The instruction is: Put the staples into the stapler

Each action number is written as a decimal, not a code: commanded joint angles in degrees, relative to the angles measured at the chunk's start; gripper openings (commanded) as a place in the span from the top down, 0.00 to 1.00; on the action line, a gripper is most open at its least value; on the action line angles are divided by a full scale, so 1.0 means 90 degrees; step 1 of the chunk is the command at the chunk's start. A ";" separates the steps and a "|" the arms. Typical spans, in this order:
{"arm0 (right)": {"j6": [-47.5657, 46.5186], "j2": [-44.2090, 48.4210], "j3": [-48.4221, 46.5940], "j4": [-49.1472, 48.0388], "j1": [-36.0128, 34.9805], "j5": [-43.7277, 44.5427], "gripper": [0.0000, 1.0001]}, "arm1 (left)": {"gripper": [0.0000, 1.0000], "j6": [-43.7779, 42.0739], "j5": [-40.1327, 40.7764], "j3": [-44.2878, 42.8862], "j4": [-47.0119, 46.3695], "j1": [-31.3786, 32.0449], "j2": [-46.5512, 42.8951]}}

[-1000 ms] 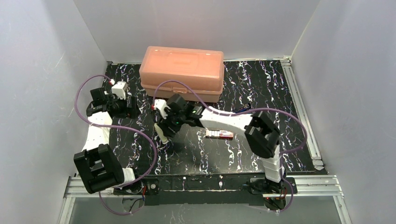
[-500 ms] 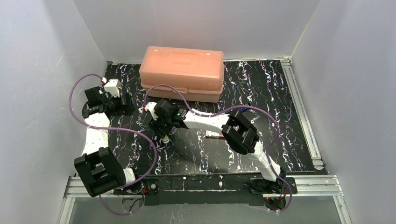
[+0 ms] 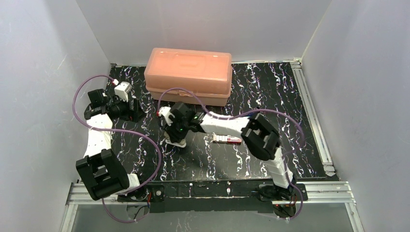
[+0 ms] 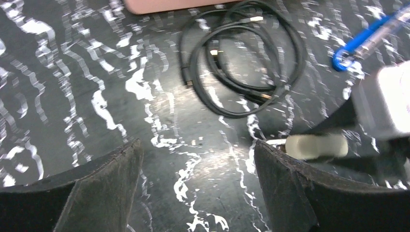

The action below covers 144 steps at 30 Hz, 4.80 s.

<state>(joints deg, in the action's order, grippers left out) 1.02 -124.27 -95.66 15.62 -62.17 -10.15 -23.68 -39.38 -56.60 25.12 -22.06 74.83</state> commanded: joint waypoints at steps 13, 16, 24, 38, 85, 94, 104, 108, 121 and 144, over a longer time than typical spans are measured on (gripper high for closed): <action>-0.1948 0.3034 0.1945 -0.0801 0.1988 -0.4858 0.91 | 0.35 -0.2934 -0.3742 -0.0583 0.2032 0.1529 0.0023; -0.2183 0.3180 0.2035 -0.0726 0.2150 -0.5191 0.91 | 0.33 -0.3028 -0.3837 -0.0665 0.1923 0.2069 -0.0004; -0.2310 0.3309 0.2091 -0.0711 0.2364 -0.5464 0.91 | 0.38 -0.2542 -0.3852 -0.0636 0.1205 0.3313 0.0155; -0.2243 0.3436 0.2145 -0.0780 0.2470 -0.5483 0.91 | 0.61 -0.1691 -0.3399 -0.0238 -0.0095 0.4067 0.0424; 0.1196 0.4452 0.4828 -0.6431 0.3944 -0.5563 0.96 | 0.97 -0.0821 -0.2145 0.0632 -0.1259 0.4140 0.0326; -0.0721 0.4184 0.3915 -0.4094 0.3538 -0.5439 0.99 | 0.51 -0.1026 -0.2061 0.0579 -0.1115 0.4169 0.0381; -0.2156 0.3734 0.3558 -0.2889 0.3046 -0.4990 0.99 | 0.19 -0.1229 -0.1540 0.0364 -0.0783 0.4047 0.0255; -0.2295 0.3471 0.3571 -0.3086 0.2925 -0.4945 0.99 | 0.03 -0.1517 -0.1465 0.0238 -0.0325 0.3579 0.0113; -0.3541 0.2170 0.3080 -0.2860 0.2202 -0.5390 0.96 | 0.01 -0.1448 -0.1419 0.0314 0.0053 0.1579 -0.0686; -0.4161 0.1853 0.3658 -0.3464 0.2093 -0.5951 0.73 | 0.01 -0.1038 -0.1218 0.0176 -0.0174 0.1573 -0.0660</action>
<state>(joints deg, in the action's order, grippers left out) -35.44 -106.78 -63.24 -11.84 -43.16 -61.21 -33.43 -49.69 -53.47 23.16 -7.77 69.12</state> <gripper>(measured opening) 0.416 0.984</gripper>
